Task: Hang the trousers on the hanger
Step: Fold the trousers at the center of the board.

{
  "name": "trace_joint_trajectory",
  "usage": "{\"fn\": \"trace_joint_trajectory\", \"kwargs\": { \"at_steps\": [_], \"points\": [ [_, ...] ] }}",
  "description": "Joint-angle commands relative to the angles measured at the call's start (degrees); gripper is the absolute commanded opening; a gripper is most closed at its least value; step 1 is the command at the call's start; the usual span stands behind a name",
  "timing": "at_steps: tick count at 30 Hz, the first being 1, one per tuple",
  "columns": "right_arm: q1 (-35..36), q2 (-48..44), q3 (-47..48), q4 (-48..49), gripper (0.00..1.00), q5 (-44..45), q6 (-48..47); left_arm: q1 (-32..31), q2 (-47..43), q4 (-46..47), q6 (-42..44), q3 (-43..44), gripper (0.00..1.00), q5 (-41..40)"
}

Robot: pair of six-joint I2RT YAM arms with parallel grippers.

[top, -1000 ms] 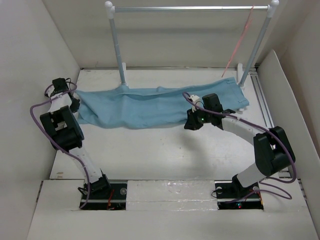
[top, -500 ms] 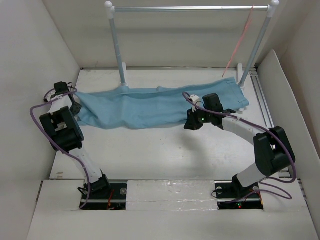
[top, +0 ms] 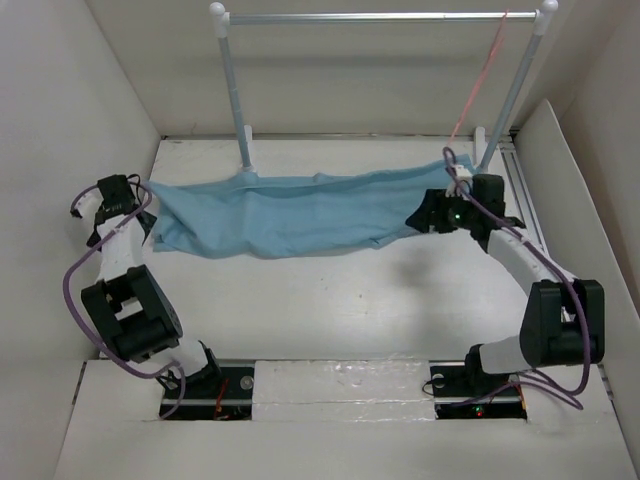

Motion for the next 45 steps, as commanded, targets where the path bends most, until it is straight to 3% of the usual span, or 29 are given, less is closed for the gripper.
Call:
{"fn": "trace_joint_trajectory", "kwargs": {
  "at_steps": [1,4,11,16,18,21,24,25,26,27,28,29,30,34,39,45],
  "points": [
    [-9.1,-0.8,-4.0,6.3,0.76,-3.6,10.9,0.3,-3.3,0.4,-0.8,-1.8,0.72,0.5],
    [-14.3,-1.0,-6.5,13.1,0.79,-3.1,19.4,-0.5,-5.0,2.0,-1.1,-5.5,0.71,6.2],
    [-20.9,5.1,-1.8,12.8,0.9,8.8,24.1,-2.7,-0.7,5.6,-2.6,-10.5,0.7,14.2],
    [-22.8,13.1,2.9,15.7,0.85,11.3,28.3,-2.7,3.2,8.6,-2.3,-10.7,0.7,13.9],
    [-22.8,17.8,5.0,14.5,0.78,12.3,29.0,-2.7,4.6,9.3,-2.7,-10.0,0.69,14.3],
    [-22.1,21.7,7.1,14.6,0.75,14.9,30.2,-2.7,6.8,10.2,-3.5,-9.8,0.63,15.0],
    [-21.5,24.7,8.8,15.5,0.67,14.9,30.9,-2.7,8.1,10.7,-3.8,-9.8,0.59,15.2],
    [-21.5,25.1,9.2,15.8,0.58,14.7,31.0,-2.7,8.5,11.2,-3.8,-9.8,0.55,14.9],
    [-21.0,25.5,9.8,15.8,0.4,14.8,31.0,-2.7,8.8,11.4,-3.8,-9.5,0.36,14.6],
    [-21.0,25.7,9.9,15.6,0.24,14.8,31.0,-2.2,9.0,11.7,-3.8,-9.3,0.29,14.7],
    [-21.0,25.4,10.1,15.0,0.1,14.8,30.7,-2.2,9.9,11.5,-3.9,-8.9,0.22,14.8],
    [-21.0,24.7,9.6,14.3,0.0,15.1,30.3,-2.2,10.4,11.2,-4.0,-7.9,0.04,14.6],
    [-21.0,23.5,9.3,13.0,0.0,16.1,28.9,-2.2,10.8,10.7,-4.1,-7.5,0.0,13.6],
    [-22.9,14.2,3.6,10.6,0.0,15.8,24.8,-1.7,13.0,10.0,-4.2,-5.2,0.0,12.2],
    [-27.2,-2.4,-6.7,0.1,0.0,18.2,18.5,-1.7,15.5,8.2,-3.4,-2.7,0.0,8.3],
    [-35.6,-15.6,-17.3,-7.7,0.0,21.7,14.8,-1.7,14.5,5.8,-1.9,-1.6,0.0,4.1]
  ]
}}
